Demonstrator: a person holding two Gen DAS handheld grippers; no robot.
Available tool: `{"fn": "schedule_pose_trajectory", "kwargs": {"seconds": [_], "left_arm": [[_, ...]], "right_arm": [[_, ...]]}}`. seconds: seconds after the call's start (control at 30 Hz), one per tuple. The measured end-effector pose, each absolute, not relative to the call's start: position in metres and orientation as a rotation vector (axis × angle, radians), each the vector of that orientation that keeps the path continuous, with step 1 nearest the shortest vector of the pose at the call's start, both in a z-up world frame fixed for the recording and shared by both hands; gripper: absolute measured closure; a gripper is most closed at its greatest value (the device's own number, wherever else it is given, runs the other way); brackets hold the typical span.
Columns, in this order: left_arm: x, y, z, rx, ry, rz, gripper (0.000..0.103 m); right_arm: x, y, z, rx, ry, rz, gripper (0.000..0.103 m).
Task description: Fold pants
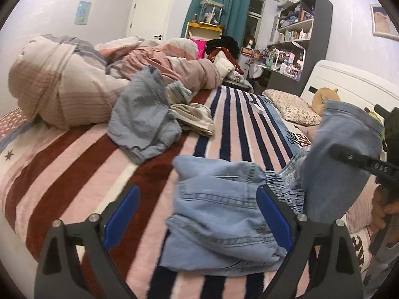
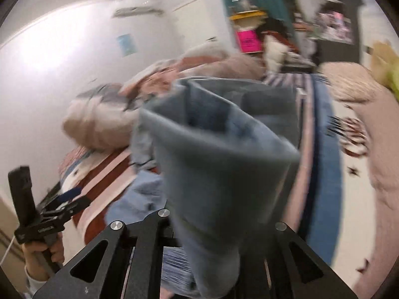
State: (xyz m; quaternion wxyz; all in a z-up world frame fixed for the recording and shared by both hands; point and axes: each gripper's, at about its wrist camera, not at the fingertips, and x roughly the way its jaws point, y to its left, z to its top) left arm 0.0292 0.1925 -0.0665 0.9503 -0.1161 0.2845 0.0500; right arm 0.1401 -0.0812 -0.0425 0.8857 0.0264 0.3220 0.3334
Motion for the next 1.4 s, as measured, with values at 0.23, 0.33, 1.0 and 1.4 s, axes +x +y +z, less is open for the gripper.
{"fn": "schedule_pose_trajectory", "kwargs": {"seconds": [0.23,0.33,1.0,1.4], "left_arm": [[0.010,0.219,-0.070,-0.256,0.568,0.122,0.010],[0.007,0.226,-0.071,-0.275,0.563,0.116,0.010],[0.036,0.195,-0.075,-0.293,0.598,-0.046,0.011],[0.056,0.121,-0.086,-0.142,0.667,-0.127,0.018]], "right_arm": [[0.140,0.012,-0.081,-0.059,0.759,0.803,0.095],[0.136,0.032,-0.099,-0.109,0.800,0.843,0.095],[0.087,0.004,-0.109,-0.162,0.843,1.062,0.036],[0.108,-0.042,-0.114,-0.068,0.843,0.942,0.036]]}}
